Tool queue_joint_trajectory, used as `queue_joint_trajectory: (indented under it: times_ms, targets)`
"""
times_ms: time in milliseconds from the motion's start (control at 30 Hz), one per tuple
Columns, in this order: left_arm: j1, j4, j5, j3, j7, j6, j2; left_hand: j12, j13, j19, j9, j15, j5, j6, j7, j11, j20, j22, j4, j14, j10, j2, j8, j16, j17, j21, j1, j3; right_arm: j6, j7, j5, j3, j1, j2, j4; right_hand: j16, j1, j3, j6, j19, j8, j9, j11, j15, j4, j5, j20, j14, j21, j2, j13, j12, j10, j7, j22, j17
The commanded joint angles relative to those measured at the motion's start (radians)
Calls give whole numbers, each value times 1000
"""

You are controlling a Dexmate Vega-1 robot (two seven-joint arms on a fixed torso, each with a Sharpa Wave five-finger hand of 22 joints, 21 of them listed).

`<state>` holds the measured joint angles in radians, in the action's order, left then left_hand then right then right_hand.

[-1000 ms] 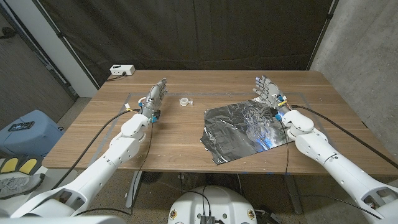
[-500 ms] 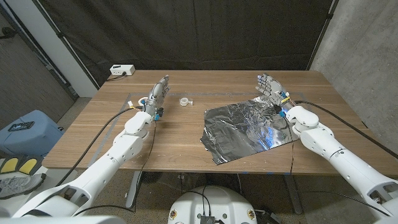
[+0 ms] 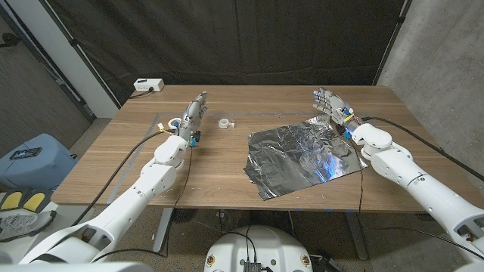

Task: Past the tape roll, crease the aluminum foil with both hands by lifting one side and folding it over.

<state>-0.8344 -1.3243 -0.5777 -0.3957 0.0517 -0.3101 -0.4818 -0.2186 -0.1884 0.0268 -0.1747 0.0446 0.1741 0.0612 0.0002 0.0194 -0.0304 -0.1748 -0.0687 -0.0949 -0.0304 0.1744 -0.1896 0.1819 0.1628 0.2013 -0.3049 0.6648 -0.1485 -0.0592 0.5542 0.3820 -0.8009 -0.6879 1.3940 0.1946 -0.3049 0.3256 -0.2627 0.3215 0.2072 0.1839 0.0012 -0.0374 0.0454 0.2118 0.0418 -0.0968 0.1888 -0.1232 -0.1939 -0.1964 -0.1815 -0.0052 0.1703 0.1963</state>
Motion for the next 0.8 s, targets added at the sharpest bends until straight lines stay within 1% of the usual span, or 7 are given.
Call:
queue_joint_trajectory:
  times_ms: [33, 200, 267, 367, 500, 700, 800]
  targets:
    - [-19, -19, 3, -1, 6, -16, 4, -1, -3, 0, -2, -5, 6, 11, 1, -2, -5, -2, 9, 0, -1, -3, -3, -2, 4, 2, -16, 2, 59, 0, -60, 20, 23, -59, 44, -4, -21, 3, -9, -12, -3, 4, -9, 10, -13, -5, 12, 15, -1, 0, -2, -5, -5, -10, 2, 2]
    - [-29, -34, 10, -2, 25, -8, 3, -1, -3, 1, -2, -5, 6, 10, 1, -1, -4, -1, 15, 0, 1, -3, -1, -3, 4, 2, -19, 2, 79, 3, -80, 23, 23, -82, 66, -3, -24, 2, -15, -18, -1, 5, -11, 18, -19, -7, 10, 20, -2, 1, -2, -8, -15, -11, 2, 3]
    - [-30, -30, 5, -2, 13, -17, 4, -1, -3, 2, -2, -5, 7, 11, 2, -1, -4, -1, 17, 1, 1, -3, -1, -3, 4, 2, -20, 2, 85, 1, -89, 24, 24, -91, 73, -3, -27, 3, -17, -20, -1, 5, -10, 21, -23, -8, 9, 22, -2, 1, -2, -9, -20, -11, 2, 4]
    - [-33, -38, 10, -4, 19, -8, 1, -1, -3, 2, -2, -5, 7, 11, 2, -1, -4, -1, 20, 1, 2, -3, -1, -3, 4, 1, -22, 2, 94, 3, -99, 25, 24, -101, 80, -2, -29, 2, -18, -21, -1, 5, -11, 24, -26, -9, 8, 22, -2, 2, -2, -9, -22, -12, 2, 3]
    - [-33, -44, 15, -6, 21, -10, 1, -1, -3, 2, -2, -5, 8, 12, 2, -2, -4, -1, 24, 2, 3, -3, 0, -3, 4, 1, -24, 3, 109, -2, -127, 35, 34, -120, 87, -2, -35, 3, -22, -25, -1, 5, -18, 27, -34, -10, 5, 25, -3, 4, -2, -11, -28, -15, 2, 3]
    - [-28, -47, 19, -11, 14, -12, 2, 0, -3, 3, -2, -6, 10, 17, 2, -3, -3, -1, 32, 3, 4, -3, -1, -3, 4, 1, -30, 5, 137, -3, -162, 42, 50, -147, 99, -1, -42, 3, -23, -32, -1, 5, -18, 36, -43, -12, 0, 30, -4, 7, -3, -9, -26, -18, 2, 3]
    - [-25, -48, 23, -14, 18, -8, 4, 0, -3, 3, -2, -6, 11, 21, 2, -5, -3, -1, 37, 3, 6, -4, -2, -3, 4, 0, -32, 5, 148, -8, -177, 46, 59, -158, 101, -1, -46, 3, -18, -35, -4, 5, -24, 38, -49, -13, -3, 32, -4, 8, -3, -7, -23, -25, 2, 3]
